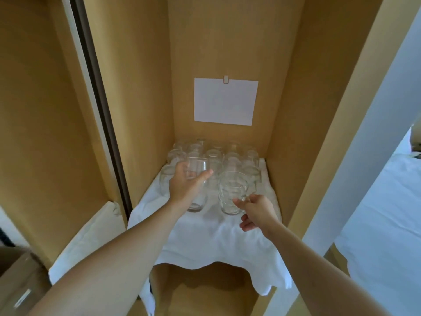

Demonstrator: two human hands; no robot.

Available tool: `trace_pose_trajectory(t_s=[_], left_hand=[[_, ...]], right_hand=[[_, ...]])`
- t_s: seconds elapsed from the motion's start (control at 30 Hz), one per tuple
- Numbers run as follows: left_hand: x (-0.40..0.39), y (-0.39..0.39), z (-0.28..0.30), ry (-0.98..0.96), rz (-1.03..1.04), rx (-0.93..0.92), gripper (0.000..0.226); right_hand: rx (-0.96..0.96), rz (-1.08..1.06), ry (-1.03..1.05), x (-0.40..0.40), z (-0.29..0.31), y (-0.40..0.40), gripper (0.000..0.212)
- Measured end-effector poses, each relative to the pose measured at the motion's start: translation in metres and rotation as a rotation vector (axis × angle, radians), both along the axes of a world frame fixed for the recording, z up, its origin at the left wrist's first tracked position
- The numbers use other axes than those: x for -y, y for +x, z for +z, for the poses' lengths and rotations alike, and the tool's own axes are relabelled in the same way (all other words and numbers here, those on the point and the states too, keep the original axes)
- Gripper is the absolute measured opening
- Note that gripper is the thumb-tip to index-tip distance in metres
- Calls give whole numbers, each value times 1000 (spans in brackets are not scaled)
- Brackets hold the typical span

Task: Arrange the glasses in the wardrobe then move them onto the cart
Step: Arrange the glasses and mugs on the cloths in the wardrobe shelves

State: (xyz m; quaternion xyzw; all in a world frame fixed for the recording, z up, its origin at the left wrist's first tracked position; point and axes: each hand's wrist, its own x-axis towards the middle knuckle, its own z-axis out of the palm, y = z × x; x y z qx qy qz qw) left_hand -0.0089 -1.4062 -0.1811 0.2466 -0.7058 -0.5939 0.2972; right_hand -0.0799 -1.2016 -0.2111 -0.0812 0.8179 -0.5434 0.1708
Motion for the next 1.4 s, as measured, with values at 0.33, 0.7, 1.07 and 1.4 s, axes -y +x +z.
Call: trace_pose_trajectory(t_s=[0.33, 0.7, 1.07, 1.4], left_hand=[[25, -16, -47, -37, -68, 47, 85], [41, -51, -101, 11, -157, 81, 94], [58, -59, -142, -58, -277, 248, 105], [68, -59, -98, -240, -52, 159, 98]], right_hand=[[88, -24, 41, 33, -39, -20, 40], [104, -153, 100, 51, -88, -53, 37], [9, -7, -95, 54, -85, -74, 89], [101, -15, -297, 58, -102, -79, 86]])
